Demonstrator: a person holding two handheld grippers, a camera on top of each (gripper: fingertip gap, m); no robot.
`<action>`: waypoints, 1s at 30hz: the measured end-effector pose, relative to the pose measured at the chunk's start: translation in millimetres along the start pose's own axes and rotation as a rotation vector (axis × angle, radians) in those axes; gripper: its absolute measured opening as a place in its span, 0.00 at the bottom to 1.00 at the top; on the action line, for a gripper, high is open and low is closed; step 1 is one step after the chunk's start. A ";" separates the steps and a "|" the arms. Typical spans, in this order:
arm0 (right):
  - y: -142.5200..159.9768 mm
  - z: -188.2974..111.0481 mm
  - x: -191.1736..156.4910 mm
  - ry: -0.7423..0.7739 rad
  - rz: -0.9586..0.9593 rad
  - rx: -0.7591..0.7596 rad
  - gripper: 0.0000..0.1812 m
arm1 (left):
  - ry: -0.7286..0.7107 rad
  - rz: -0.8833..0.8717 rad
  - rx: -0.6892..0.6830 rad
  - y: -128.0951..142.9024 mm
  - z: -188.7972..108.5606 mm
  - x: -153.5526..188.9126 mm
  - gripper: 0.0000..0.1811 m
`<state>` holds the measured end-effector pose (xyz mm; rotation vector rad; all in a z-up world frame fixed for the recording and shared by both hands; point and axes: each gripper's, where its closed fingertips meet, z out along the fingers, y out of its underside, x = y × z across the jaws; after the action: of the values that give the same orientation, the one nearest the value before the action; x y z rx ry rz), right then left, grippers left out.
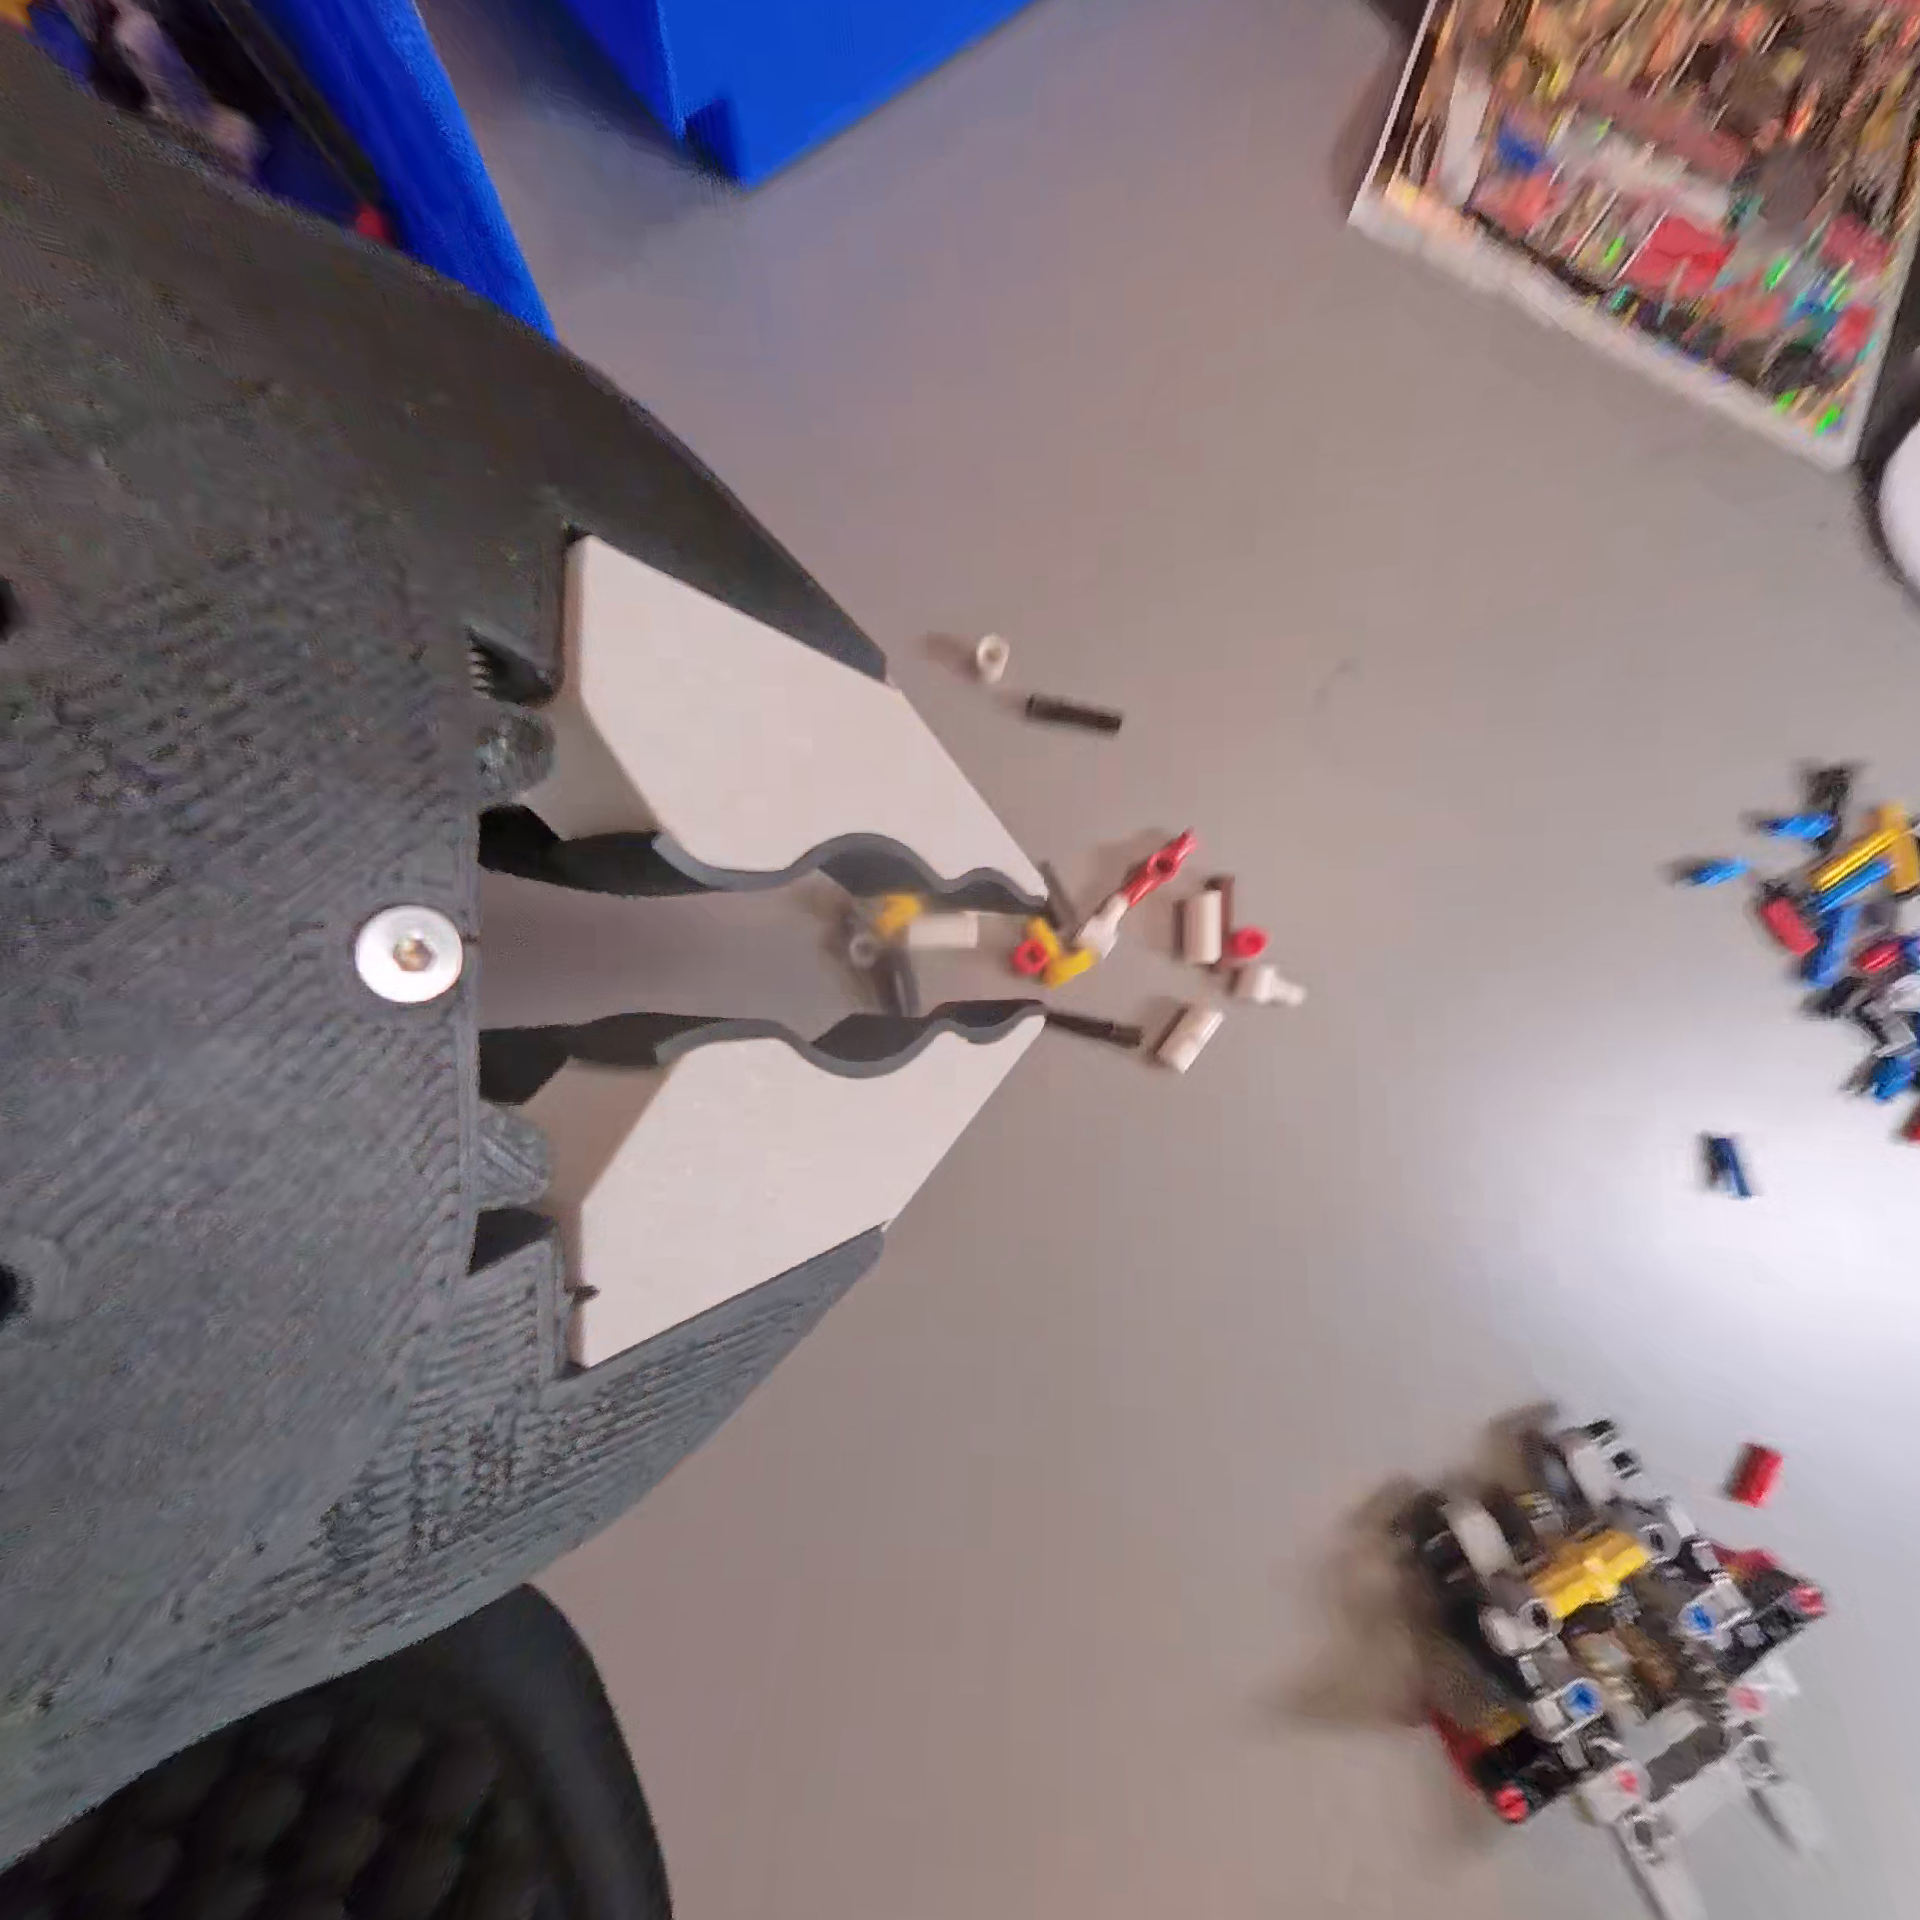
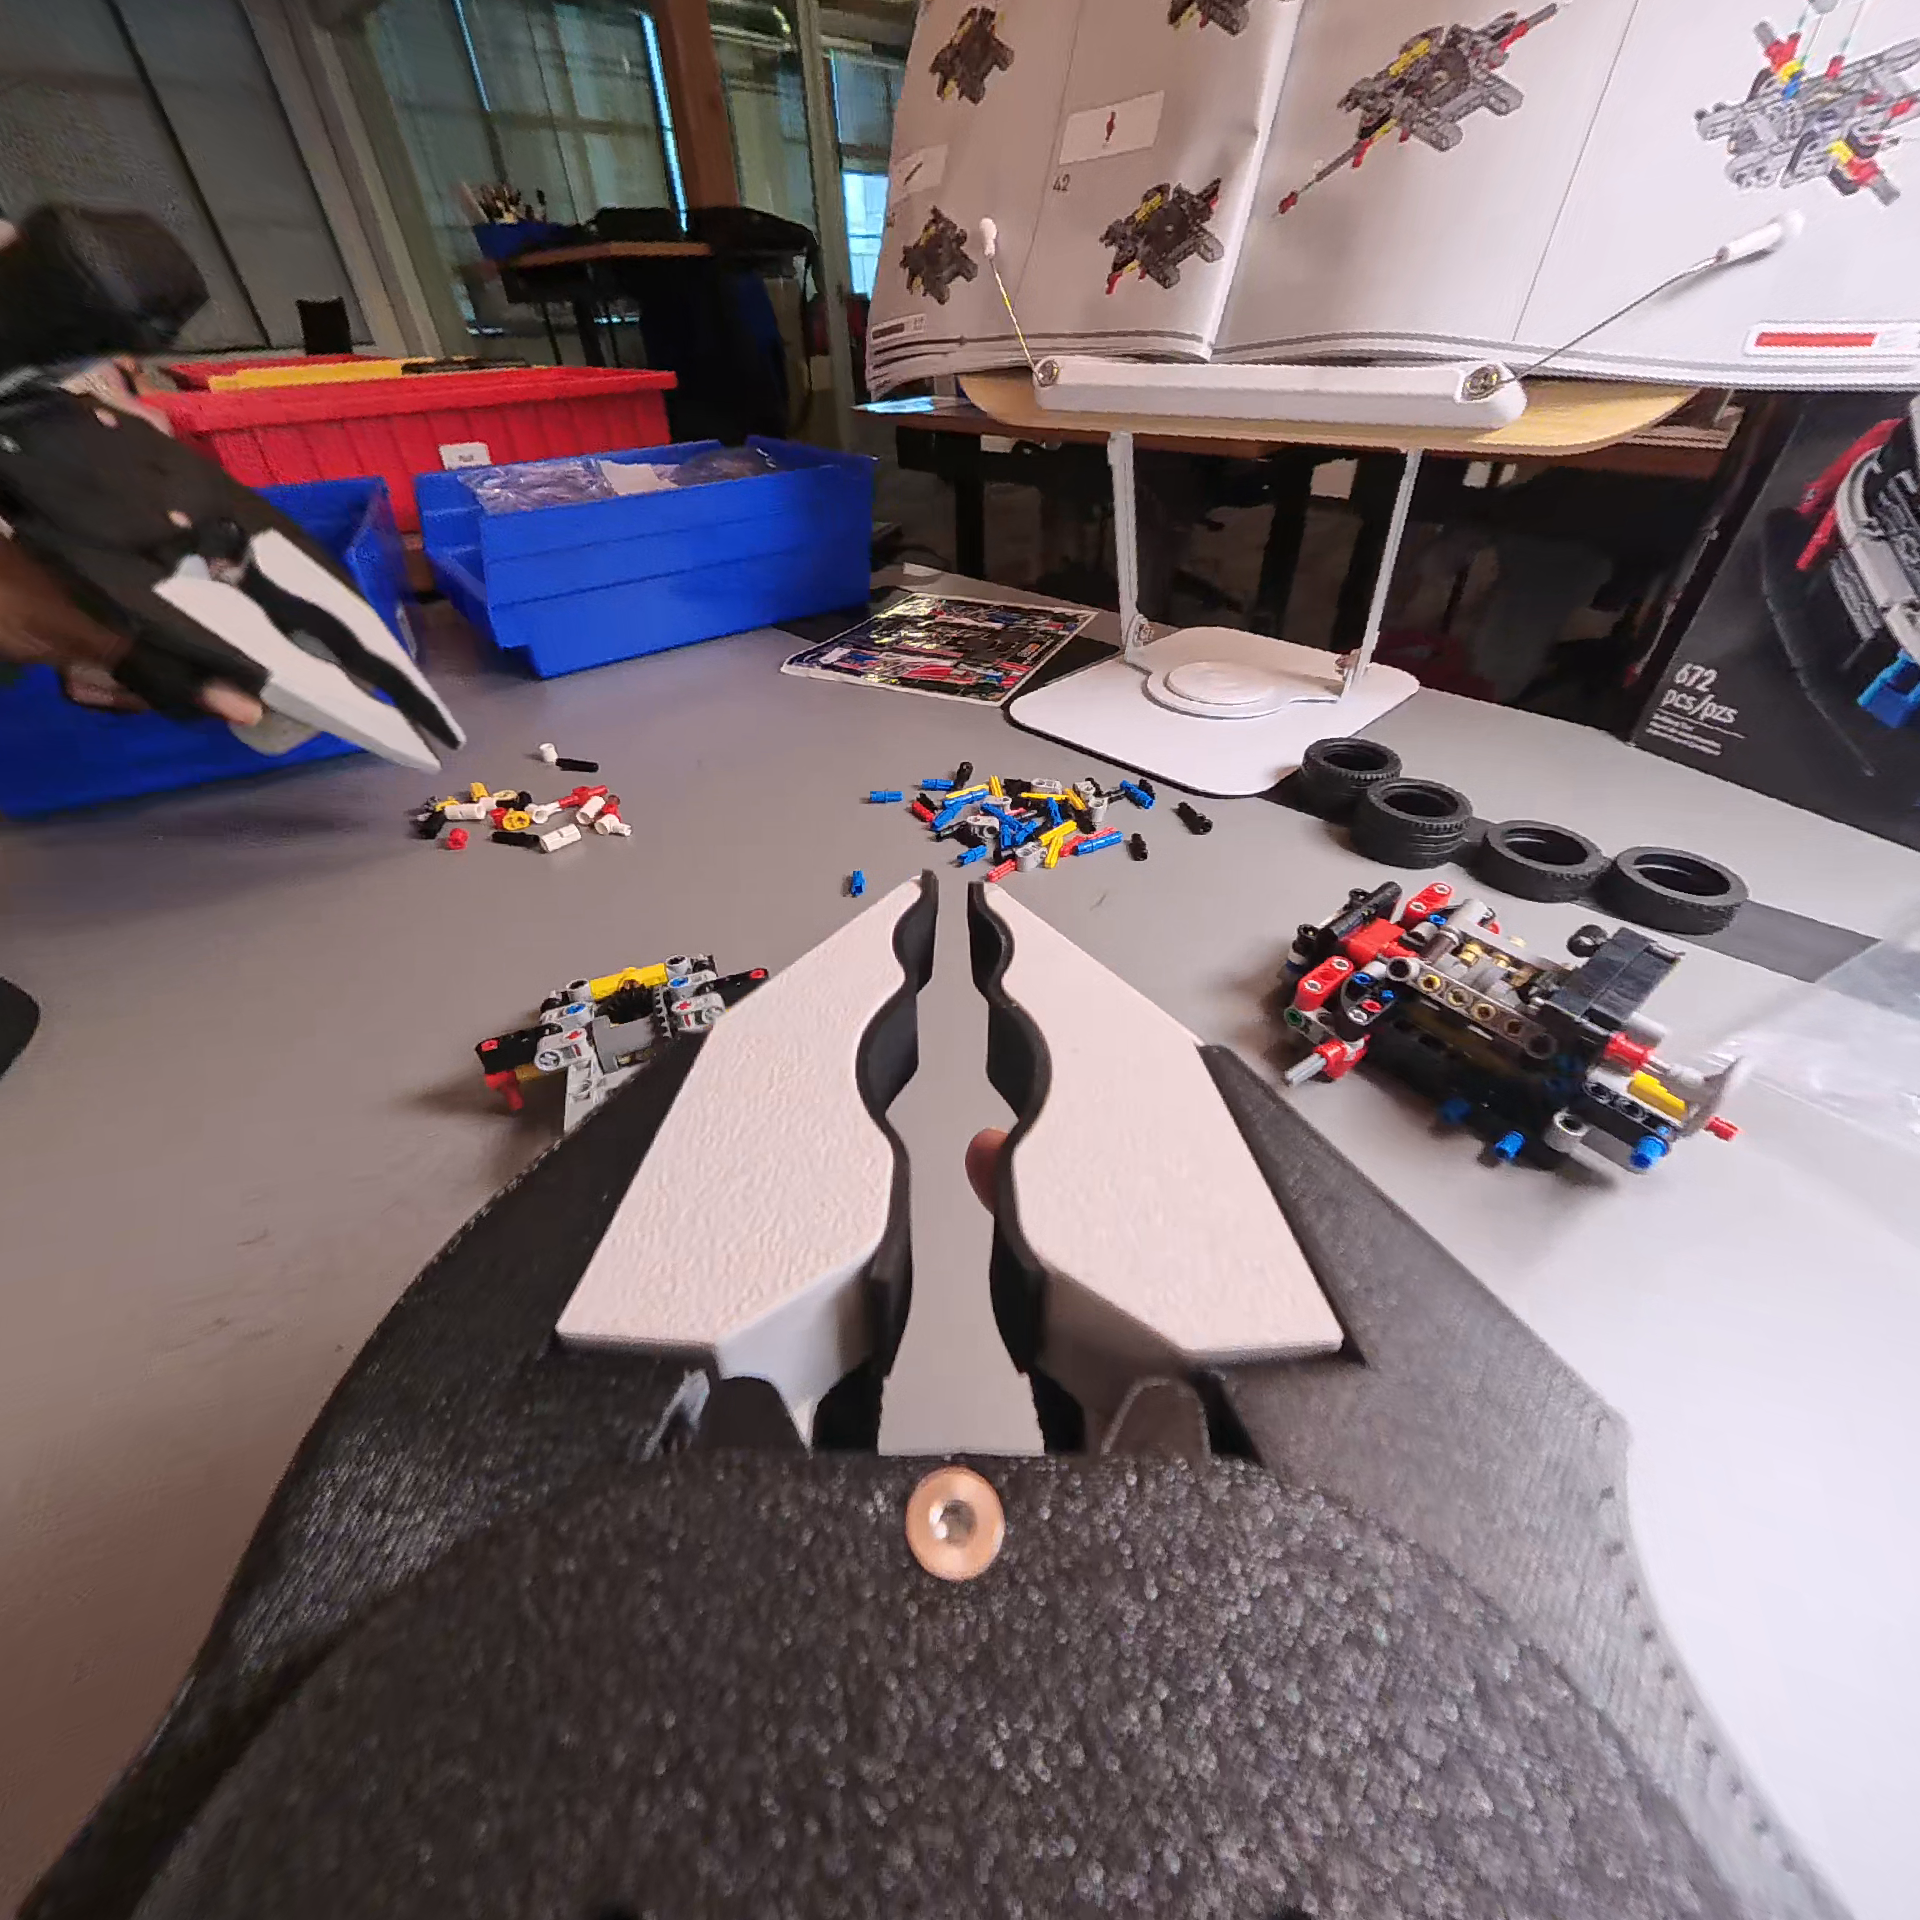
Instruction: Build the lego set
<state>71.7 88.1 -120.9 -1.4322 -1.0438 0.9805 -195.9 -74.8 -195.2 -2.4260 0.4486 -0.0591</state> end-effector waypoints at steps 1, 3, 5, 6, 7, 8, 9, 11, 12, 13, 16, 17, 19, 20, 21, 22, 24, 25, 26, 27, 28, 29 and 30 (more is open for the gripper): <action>1.5 0.1 0.1 -0.004 0.006 -0.002 0.02 | 0.015 -0.001 -0.013 5.4 4.1 5.2 0.08; 6.6 0.8 -0.7 -0.009 0.001 -0.016 0.02 | 0.032 -0.004 -0.024 12.0 10.2 13.2 0.08; 10.3 1.6 -1.7 -0.011 -0.007 -0.028 0.02 | 0.026 -0.013 -0.015 12.6 14.8 15.4 0.08; 11.3 2.2 -2.3 -0.014 -0.006 -0.031 0.02 | 0.030 -0.016 -0.012 12.4 17.0 16.8 0.08; 12.1 2.7 -3.1 -0.018 -0.003 -0.033 0.02 | 0.036 -0.018 -0.015 12.8 19.3 18.2 0.08; 12.7 3.2 -3.7 -0.020 -0.001 -0.035 0.02 | 0.035 -0.018 -0.030 14.9 21.8 18.4 0.07; 13.1 3.3 -4.0 -0.021 -0.001 -0.037 0.02 | 0.028 -0.014 -0.052 18.3 24.4 17.3 0.07; 13.4 3.1 -4.1 -0.018 -0.008 -0.038 0.02 | 0.038 0.000 -0.063 20.4 27.0 19.7 0.05; 13.5 2.7 -3.9 -0.016 -0.011 -0.039 0.02 | 0.048 0.005 -0.061 19.9 27.1 21.9 0.05; 13.5 2.4 -3.8 -0.014 -0.012 -0.039 0.02 | 0.044 0.012 -0.064 20.1 27.3 22.3 0.04; 11.0 1.9 -7.8 -0.024 -0.029 -0.027 0.02 | 0.090 0.015 0.003 6.7 25.5 33.6 0.03; 8.1 1.9 -14.3 -0.049 -0.049 -0.010 0.03 | 0.161 -0.006 0.080 -8.0 22.1 46.9 0.03; 0.8 0.9 -38.5 -0.143 -0.120 0.036 0.04 | 0.365 -0.090 0.267 -46.9 9.7 82.6 0.03; -2.8 -0.9 -55.4 -0.205 -0.175 0.062 0.04 | 0.481 -0.139 0.350 -65.9 2.0 101.0 0.03; -5.5 -3.1 -72.8 -0.261 -0.237 0.089 0.06 | 0.586 -0.183 0.412 -81.9 -4.4 117.7 0.03; -6.5 -4.8 -88.5 -0.303 -0.299 0.108 0.07 | 0.685 -0.225 0.455 -94.9 -8.9 132.8 0.03; -4.0 -6.2 -113.6 -0.360 -0.403 0.114 0.11 | 0.878 -0.312 0.498 -114.4 -14.5 160.7 0.03; -3.2 -6.5 -122.7 -0.376 -0.434 0.117 0.12 | 0.963 -0.356 0.504 -121.5 -15.7 172.5 0.03; -2.5 -6.8 -129.6 -0.387 -0.456 0.119 0.12 | 1.034 -0.397 0.505 -127.6 -15.7 182.2 0.03; -1.8 -7.2 -135.1 -0.396 -0.474 0.120 0.12 | 1.093 -0.433 0.501 -132.3 -14.8 190.5 0.03; -1.9 -7.9 -139.2 -0.400 -0.489 0.125 0.12 | 1.139 -0.462 0.493 -135.9 -13.6 197.6 0.03; -1.6 -8.5 -142.5 -0.404 -0.501 0.126 0.13 | 1.174 -0.487 0.485 -138.8 -12.1 203.4 0.03; -1.4 -8.6 -144.2 -0.401 -0.507 0.125 0.12 | 1.198 -0.503 0.478 -140.9 -10.8 208.3 0.03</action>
<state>39.4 -52.5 -114.4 -0.8163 -1.5177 0.9488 41.1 -49.0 -114.2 -1.7247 0.2437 -1.6622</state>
